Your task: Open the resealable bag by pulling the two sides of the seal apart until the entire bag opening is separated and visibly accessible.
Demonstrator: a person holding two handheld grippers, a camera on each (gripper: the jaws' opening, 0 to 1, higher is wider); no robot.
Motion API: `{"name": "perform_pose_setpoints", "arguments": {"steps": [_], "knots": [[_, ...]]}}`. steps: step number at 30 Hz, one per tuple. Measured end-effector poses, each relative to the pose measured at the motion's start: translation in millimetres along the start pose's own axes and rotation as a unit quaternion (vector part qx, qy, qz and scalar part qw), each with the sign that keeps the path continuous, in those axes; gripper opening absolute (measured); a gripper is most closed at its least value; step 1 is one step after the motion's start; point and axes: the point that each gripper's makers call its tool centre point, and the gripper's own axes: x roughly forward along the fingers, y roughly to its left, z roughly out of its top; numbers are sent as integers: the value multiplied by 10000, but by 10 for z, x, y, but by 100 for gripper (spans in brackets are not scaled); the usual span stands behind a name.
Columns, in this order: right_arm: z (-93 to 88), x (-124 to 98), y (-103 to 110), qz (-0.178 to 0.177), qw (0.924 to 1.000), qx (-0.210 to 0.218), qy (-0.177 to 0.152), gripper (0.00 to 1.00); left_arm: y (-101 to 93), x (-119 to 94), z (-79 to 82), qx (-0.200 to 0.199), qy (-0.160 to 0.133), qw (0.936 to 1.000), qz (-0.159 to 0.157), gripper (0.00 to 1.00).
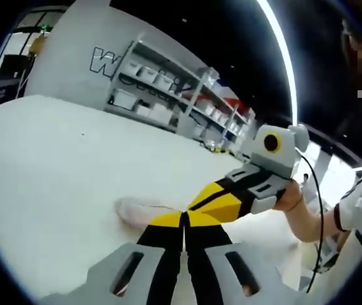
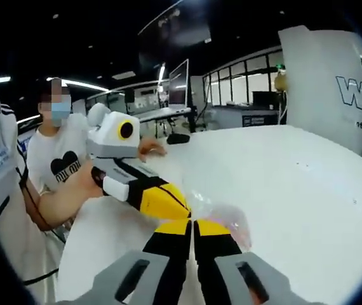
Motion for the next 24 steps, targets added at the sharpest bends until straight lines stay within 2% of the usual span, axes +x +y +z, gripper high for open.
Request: {"name": "perform_pose_setpoints", "arguments": {"steps": [8, 16, 18, 24], "knots": [[9, -1, -8, 54, 10000, 14, -51, 0, -14, -17, 8, 56, 22, 10000, -8, 1], [9, -42, -3, 53, 9998, 79, -155, 0, -26, 16, -9, -156, -11, 9999, -63, 3], [15, -54, -7, 46, 9998, 103, -186, 0, -21, 28, -20, -303, 0, 9995, -70, 6], [30, -75, 15, 91, 9996, 131, -221, 0, -47, 34, -33, -699, -42, 9972, -258, 6]]}}
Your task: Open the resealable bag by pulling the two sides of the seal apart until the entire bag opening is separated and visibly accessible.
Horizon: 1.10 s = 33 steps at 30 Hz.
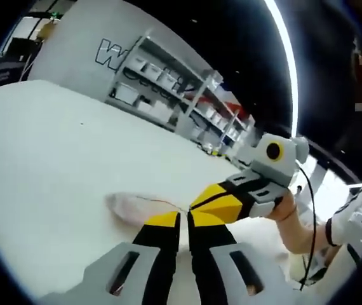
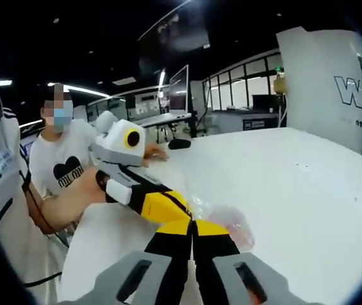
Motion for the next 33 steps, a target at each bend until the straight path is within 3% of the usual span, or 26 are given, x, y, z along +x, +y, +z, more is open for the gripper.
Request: {"name": "perform_pose_setpoints", "arguments": {"steps": [3, 9, 15, 26, 33], "knots": [[13, -12, 13, 51, 10000, 58, -34, 0, -49, -3, -4, -125, -13, 9997, -190, 2], [23, -13, 4, 67, 9999, 89, -54, 0, -49, -3, -3, -6, -35, 9998, -177, 1], [-15, 1, 16, 29, 9995, -304, 41, 0, -51, -15, -20, 362, 103, 9992, -109, 0], [9, 0, 53, 114, 9975, -699, 73, 0, -56, -21, -13, 391, 91, 9991, -133, 0], [-18, 10, 82, 359, 9954, -877, 112, 0, -90, -55, -25, 992, 154, 9947, -213, 1]]}}
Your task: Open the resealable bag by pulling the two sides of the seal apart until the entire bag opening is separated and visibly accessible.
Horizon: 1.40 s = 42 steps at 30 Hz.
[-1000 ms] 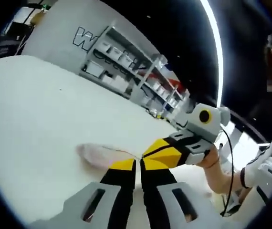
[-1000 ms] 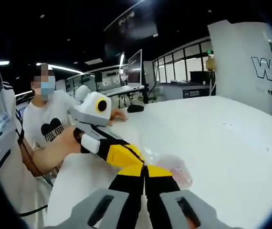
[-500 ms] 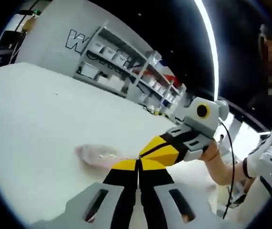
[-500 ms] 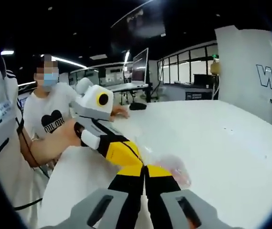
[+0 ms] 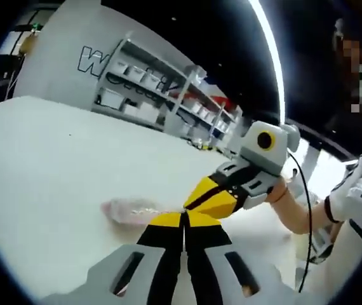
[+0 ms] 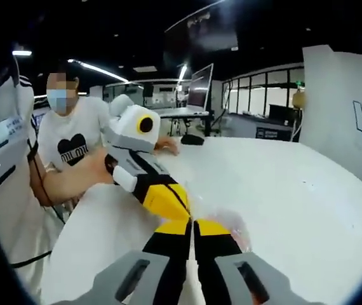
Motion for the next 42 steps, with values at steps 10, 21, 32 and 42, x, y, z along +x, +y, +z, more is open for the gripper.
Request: {"name": "perform_pose_setpoints", "arguments": {"steps": [10, 21, 32, 42], "knots": [[23, -5, -2, -162, 9998, 61, -138, 0, 19, -4, 7, -181, 25, 9998, 60, 0], [-19, -29, 22, -929, 9936, -602, 228, 0, -5, 12, -50, -459, 176, 9988, 84, 0], [-21, -62, 8, -1080, 9918, -624, 267, 0, -45, 16, -56, -559, 218, 9982, -8, 0], [-40, -68, -16, -1171, 9918, -448, 260, 0, -63, 21, -91, -444, 333, 9985, -9, 0]]}}
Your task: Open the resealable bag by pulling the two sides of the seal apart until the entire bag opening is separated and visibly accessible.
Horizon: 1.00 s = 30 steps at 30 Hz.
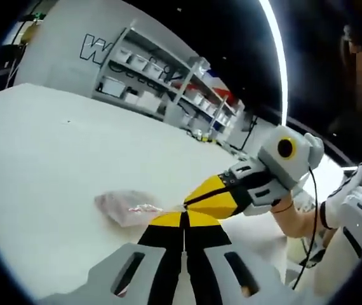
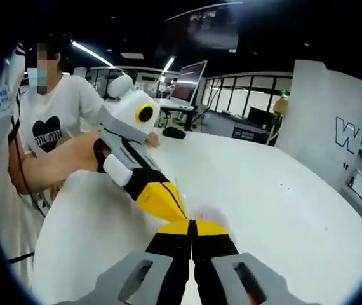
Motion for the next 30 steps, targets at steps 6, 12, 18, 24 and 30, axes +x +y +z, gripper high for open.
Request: {"name": "perform_pose_setpoints", "arguments": {"steps": [6, 12, 18, 24, 30], "knots": [[0, -16, -15, 5, 10000, 27, 0, 0, 2, 7, -12, -34, 14, 10000, 0, 0], [4, -21, -19, -8, 10000, -5, 4, 0, 2, 9, -14, -76, 19, 10000, 0, 0], [29, -57, -103, -186, 9998, -20, -35, 0, 7, 11, -41, -120, 66, 9999, 18, 0], [46, -86, -156, -309, 9995, -14, -77, 0, 6, 16, -61, -98, 111, 9999, 35, 0], [64, -83, -110, -252, 9996, -1, -85, 0, 16, 11, -101, 136, 294, 9992, 244, 2]]}}
